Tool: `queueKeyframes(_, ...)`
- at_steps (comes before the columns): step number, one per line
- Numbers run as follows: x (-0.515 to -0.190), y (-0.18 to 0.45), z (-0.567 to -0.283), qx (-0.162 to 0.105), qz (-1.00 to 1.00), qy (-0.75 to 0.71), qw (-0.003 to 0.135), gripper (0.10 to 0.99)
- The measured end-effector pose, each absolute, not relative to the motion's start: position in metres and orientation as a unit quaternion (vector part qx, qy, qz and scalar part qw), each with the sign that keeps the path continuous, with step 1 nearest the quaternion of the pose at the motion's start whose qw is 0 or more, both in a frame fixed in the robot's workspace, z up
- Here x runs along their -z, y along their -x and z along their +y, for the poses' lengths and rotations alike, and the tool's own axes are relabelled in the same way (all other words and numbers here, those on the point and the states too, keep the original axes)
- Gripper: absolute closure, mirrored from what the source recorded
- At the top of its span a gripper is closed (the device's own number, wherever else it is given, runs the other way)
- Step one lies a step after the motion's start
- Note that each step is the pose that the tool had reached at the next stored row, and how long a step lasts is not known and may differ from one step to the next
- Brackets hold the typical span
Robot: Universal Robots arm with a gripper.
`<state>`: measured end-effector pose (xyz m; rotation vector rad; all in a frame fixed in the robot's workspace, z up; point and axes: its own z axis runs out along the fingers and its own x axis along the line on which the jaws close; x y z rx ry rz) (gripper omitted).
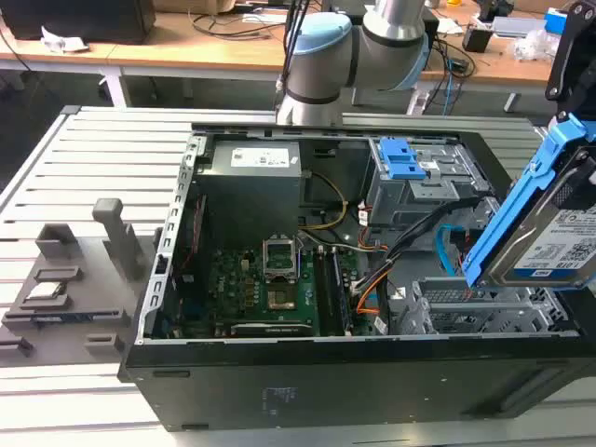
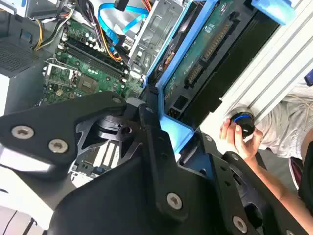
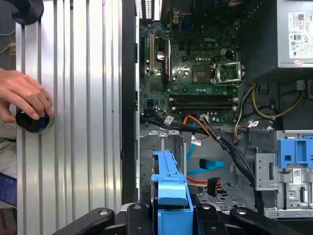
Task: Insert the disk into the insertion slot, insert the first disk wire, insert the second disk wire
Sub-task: 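Insert the disk into the insertion slot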
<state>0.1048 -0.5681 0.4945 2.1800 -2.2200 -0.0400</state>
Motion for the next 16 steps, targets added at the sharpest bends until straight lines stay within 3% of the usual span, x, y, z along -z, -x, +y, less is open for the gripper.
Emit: queueKeyframes(16, -0.446, -0.09, -0.551, 0.013, -0.724, -0.69, 0.015, 0.714)
